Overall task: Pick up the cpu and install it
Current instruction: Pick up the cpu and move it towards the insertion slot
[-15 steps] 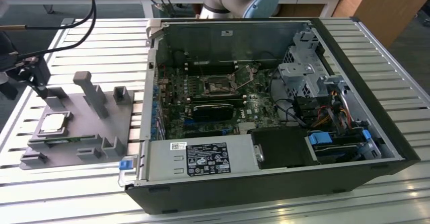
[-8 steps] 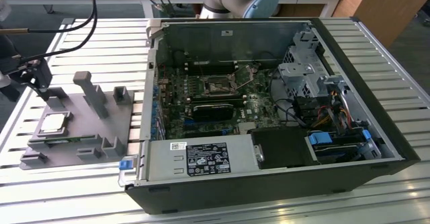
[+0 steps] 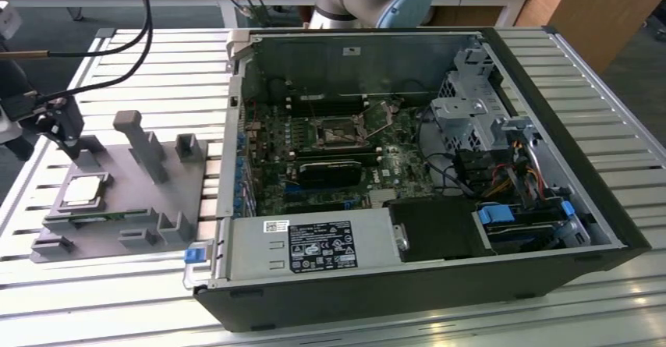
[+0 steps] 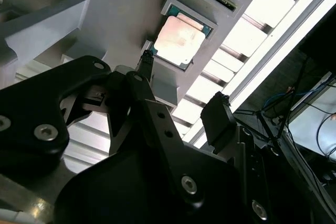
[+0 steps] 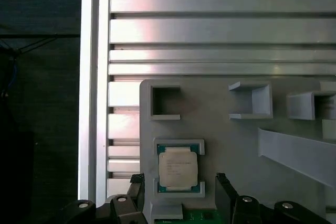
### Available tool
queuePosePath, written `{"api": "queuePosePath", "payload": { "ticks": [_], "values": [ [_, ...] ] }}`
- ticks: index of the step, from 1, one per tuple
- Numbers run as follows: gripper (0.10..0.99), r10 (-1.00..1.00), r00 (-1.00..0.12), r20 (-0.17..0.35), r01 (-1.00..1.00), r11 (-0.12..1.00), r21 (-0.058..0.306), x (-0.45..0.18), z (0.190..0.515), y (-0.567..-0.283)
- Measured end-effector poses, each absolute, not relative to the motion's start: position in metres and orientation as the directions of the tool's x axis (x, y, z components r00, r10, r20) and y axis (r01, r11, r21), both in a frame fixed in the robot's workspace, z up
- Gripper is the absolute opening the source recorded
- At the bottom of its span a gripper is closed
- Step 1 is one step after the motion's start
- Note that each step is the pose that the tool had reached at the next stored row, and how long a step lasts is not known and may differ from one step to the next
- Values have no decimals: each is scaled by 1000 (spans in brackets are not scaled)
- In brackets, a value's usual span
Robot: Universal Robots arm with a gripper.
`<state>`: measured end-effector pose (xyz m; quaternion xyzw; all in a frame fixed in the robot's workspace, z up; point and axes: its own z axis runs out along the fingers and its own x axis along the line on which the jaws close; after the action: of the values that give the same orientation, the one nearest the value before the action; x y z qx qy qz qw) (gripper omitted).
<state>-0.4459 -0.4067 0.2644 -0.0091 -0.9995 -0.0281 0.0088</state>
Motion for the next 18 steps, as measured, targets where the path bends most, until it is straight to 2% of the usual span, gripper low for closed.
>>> {"api": "queuePosePath", "payload": {
  "ticks": [18],
  "values": [
    [647, 15, -1000, 14, 16, 998, 60, -446, 240, -415]
  ]
}}
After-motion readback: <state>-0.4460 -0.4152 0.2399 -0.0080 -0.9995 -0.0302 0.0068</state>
